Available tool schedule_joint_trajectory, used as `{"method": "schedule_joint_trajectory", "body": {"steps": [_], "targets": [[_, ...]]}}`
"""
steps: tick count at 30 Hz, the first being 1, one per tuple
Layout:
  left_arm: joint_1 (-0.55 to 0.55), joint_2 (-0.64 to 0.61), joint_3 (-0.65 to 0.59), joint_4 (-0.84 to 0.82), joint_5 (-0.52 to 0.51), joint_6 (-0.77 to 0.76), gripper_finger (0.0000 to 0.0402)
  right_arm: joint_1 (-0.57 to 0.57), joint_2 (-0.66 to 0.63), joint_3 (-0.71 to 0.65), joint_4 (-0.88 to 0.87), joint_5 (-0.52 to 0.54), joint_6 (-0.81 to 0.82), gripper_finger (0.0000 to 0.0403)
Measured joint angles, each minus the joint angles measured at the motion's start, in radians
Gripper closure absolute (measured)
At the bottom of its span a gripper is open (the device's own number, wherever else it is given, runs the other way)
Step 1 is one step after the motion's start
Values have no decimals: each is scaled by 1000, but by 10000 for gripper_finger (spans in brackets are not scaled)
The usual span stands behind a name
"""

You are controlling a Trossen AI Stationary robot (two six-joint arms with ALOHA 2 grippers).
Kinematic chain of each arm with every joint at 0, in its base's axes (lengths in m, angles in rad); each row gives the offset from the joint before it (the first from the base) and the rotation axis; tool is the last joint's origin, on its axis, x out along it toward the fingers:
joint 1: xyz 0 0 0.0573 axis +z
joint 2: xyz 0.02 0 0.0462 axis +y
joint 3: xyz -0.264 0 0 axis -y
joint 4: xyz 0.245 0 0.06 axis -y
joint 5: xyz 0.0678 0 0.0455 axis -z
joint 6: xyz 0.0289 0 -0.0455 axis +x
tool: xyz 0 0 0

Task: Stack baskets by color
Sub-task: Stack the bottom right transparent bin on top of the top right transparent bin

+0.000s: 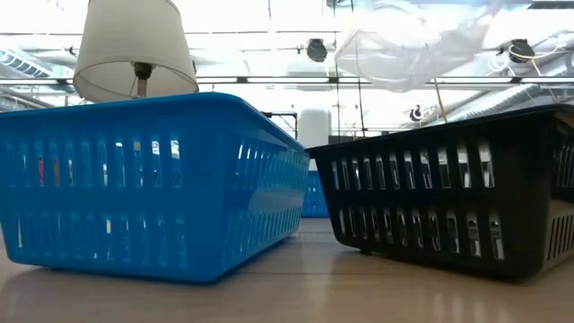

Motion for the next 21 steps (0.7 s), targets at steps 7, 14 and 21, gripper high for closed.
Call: {"method": "schedule_joint_trajectory", "body": {"steps": [7,14,21], "targets": [[-13,0,0,1,0,3,371,-60,-60,-129,25,119,81,403],[-14,0,0,2,0,1,371,-80,-92,-335,132,111,44,403],[-14,23,-1,7,-1,5,371,-80,-105,-489,206,108,-65,403]]}}
